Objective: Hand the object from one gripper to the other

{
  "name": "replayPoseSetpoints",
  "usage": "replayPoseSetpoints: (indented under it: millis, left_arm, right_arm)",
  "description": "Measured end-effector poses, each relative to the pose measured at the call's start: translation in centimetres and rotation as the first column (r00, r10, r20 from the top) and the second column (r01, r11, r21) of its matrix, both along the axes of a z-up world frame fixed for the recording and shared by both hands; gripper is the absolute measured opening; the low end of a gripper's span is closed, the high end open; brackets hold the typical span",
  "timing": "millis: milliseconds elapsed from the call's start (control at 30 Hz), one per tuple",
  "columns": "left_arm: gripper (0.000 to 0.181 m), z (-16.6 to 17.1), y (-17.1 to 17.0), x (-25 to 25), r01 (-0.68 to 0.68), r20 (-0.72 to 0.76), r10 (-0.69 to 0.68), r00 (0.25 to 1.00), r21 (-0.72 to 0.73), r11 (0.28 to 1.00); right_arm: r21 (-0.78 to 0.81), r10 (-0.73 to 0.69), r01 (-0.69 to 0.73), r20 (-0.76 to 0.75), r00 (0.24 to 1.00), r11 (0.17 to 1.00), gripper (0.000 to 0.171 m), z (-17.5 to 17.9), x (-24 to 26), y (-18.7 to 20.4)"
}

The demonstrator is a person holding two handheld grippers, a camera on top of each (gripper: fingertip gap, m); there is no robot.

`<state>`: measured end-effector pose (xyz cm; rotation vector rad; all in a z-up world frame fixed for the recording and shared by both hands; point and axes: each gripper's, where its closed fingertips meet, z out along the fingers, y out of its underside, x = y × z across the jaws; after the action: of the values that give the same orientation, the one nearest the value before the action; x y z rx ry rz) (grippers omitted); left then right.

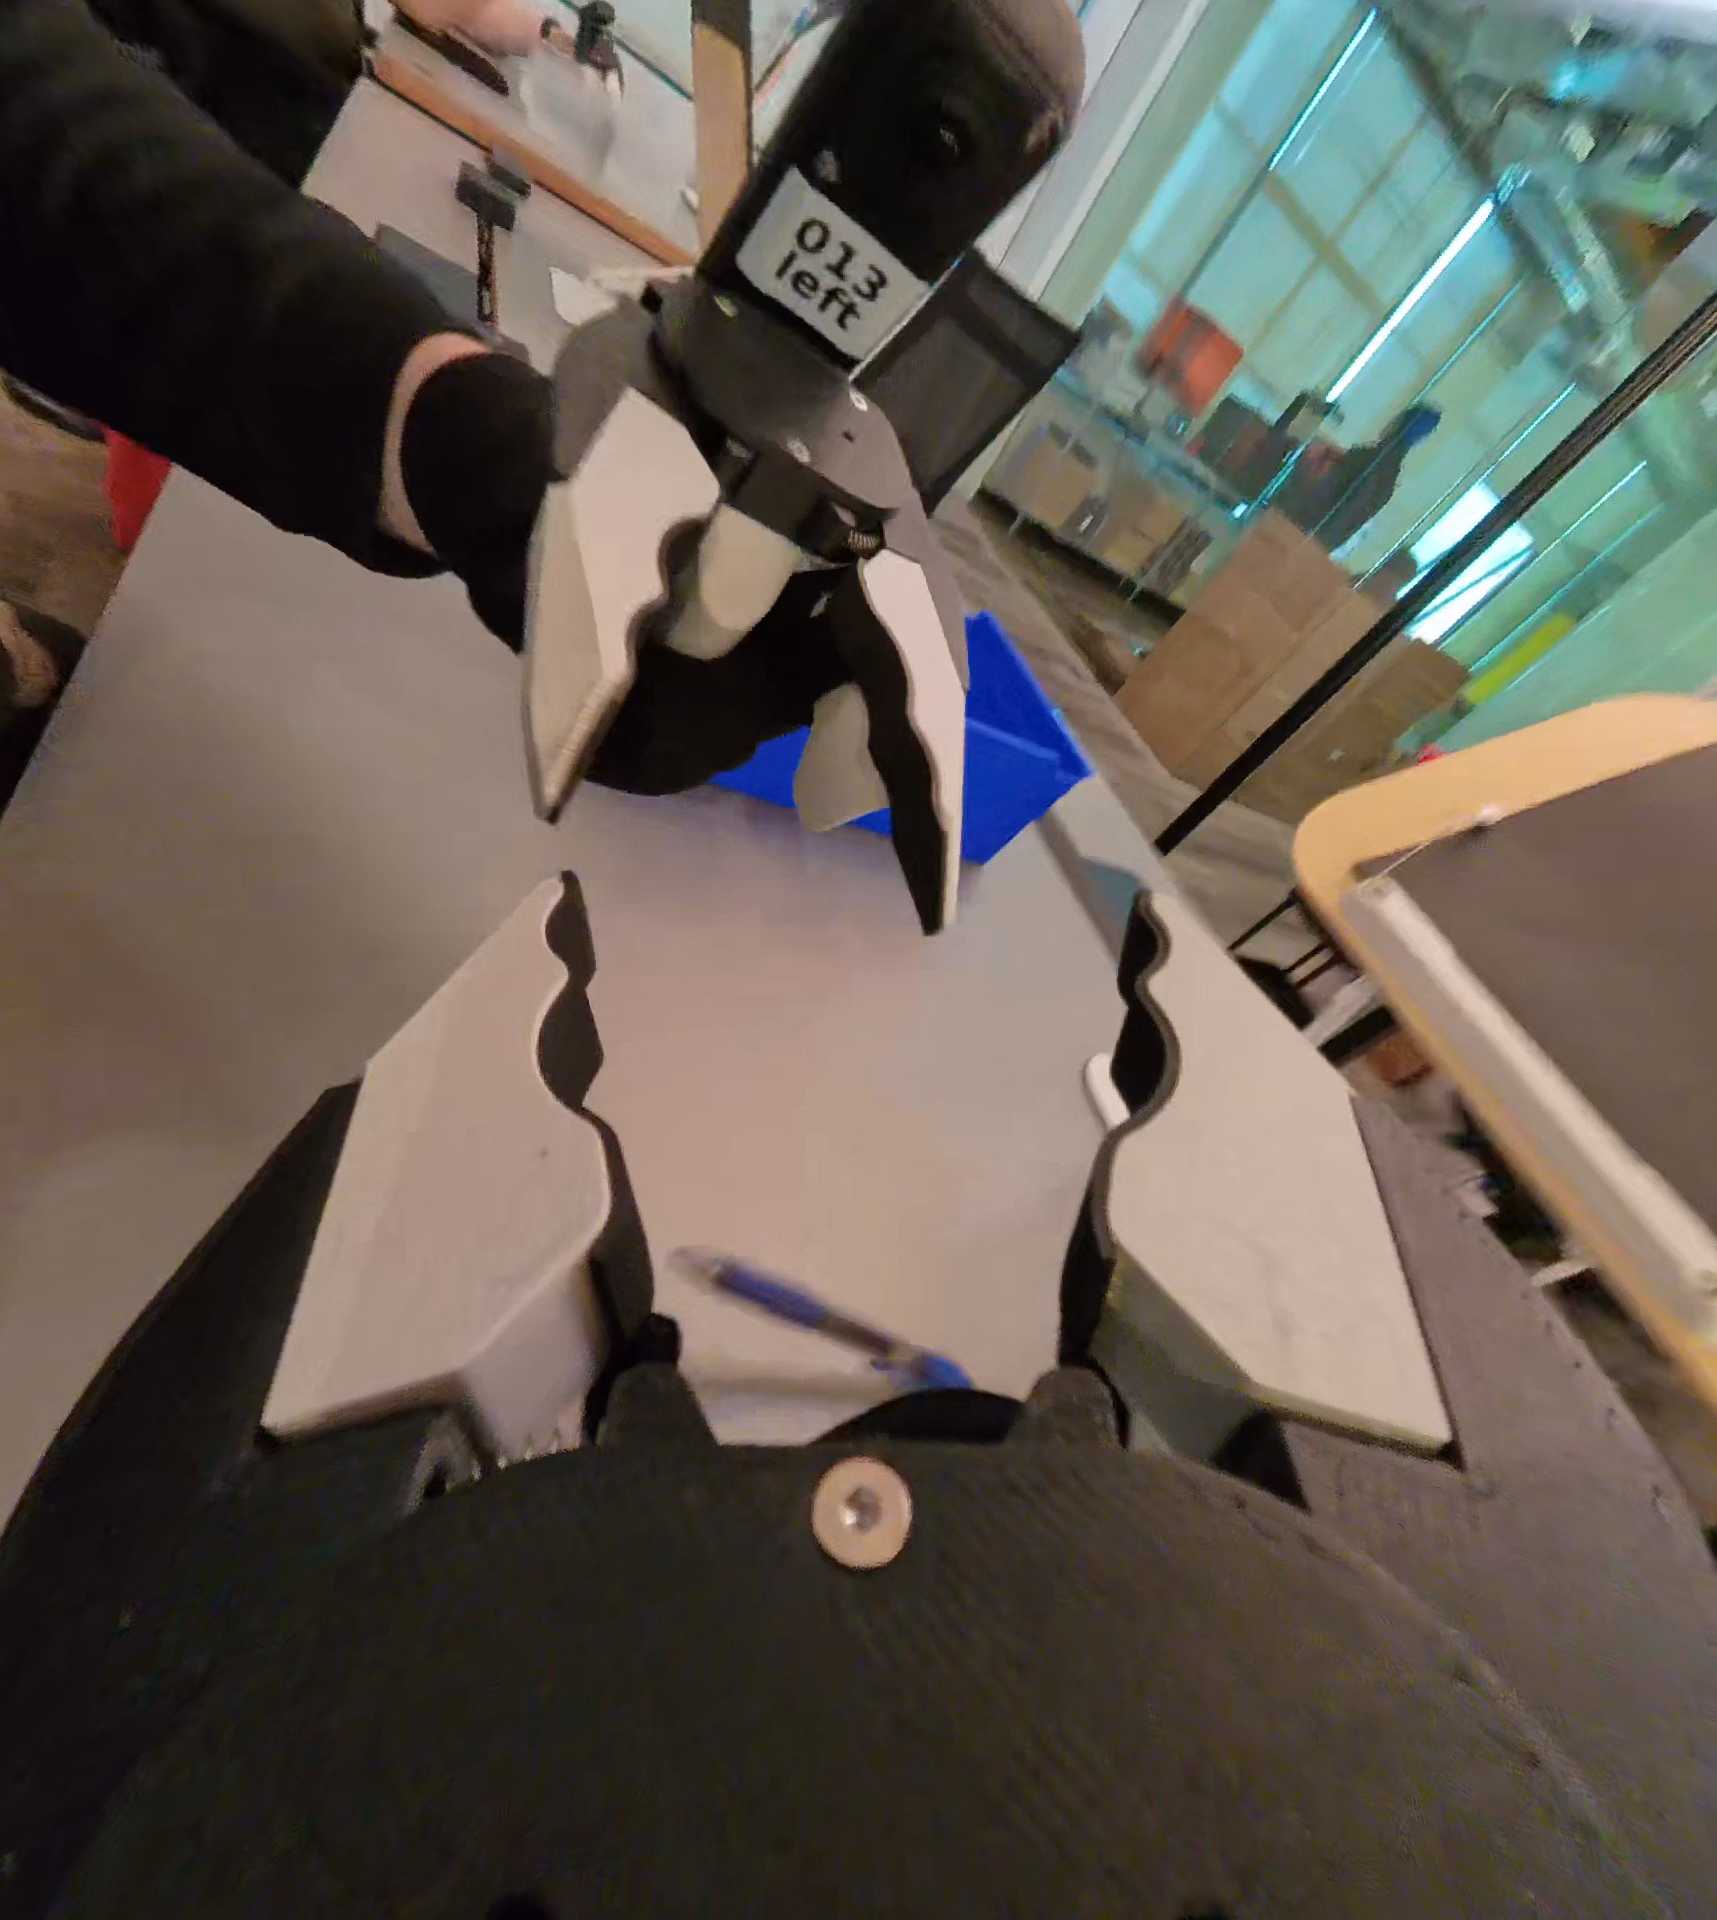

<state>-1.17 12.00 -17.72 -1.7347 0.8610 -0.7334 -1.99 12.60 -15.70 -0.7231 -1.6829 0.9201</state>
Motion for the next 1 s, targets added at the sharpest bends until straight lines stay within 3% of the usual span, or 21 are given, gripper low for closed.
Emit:
replayPoseSetpoints:
  millis: [100, 233, 300, 400, 567, 667, 733, 900, 1000]
  left_arm:
    - [0.075, -3.5, 0.7, -1.6, -0.055, -0.005, 0.055, 0.998, -0.079, 0.995]
    - [0.069, -6.2, 2.7, -3.4, -0.165, -0.041, 0.160, 0.986, -0.155, 0.974]
    - [0.070, -7.5, 3.1, -3.6, -0.183, -0.086, 0.170, 0.982, -0.188, 0.965]
    - [0.067, -9.1, 3.3, -4.3, -0.255, -0.151, 0.224, 0.963, -0.229, 0.939]
    - [0.063, -9.9, 2.6, -5.3, -0.331, -0.185, 0.293, 0.938, -0.229, 0.915]
    - [0.061, -9.9, 2.4, -5.3, -0.337, -0.138, 0.311, 0.940, -0.251, 0.907]
    - [0.062, -10.2, 2.5, -5.8, -0.354, -0.153, 0.324, 0.933, -0.254, 0.900]
    - [0.059, -10.0, 3.0, -6.8, -0.384, -0.109, 0.368, 0.924, -0.269, 0.883]
    - [0.057, -9.7, 3.8, -7.6, -0.420, -0.067, 0.418, 0.906, -0.271, 0.866]
  right_arm:
    - [-0.071, -0.052, 0.056, 0.056, 0.997, 0.996, 0.106, -1.7, 0.9, 2.0]
    - [-0.228, -0.153, 0.216, 0.266, 0.952, 0.949, 0.093, -4.9, 1.2, 6.0]
    - [-0.235, -0.178, 0.288, 0.399, 0.899, 0.928, 0.093, -7.6, 0.6, 6.8]
    - [-0.192, -0.279, 0.457, 0.572, 0.771, 0.869, 0.076, -12.6, -0.6, 9.0]
    - [-0.175, -0.305, 0.572, 0.703, 0.643, 0.802, 0.071, -18.1, -2.4, 9.9]
    - [-0.141, -0.333, 0.587, 0.708, 0.623, 0.797, 0.051, -18.3, -3.3, 10.4]
    - [-0.115, -0.327, 0.562, 0.711, 0.622, 0.819, 0.021, -18.2, -3.6, 10.3]
    - [-0.137, -0.297, 0.529, 0.699, 0.651, 0.837, 0.014, -18.2, -4.2, 9.8]
    - [-0.253, -0.241, 0.499, 0.643, 0.727, 0.829, 0.011, -17.1, -4.7, 9.1]
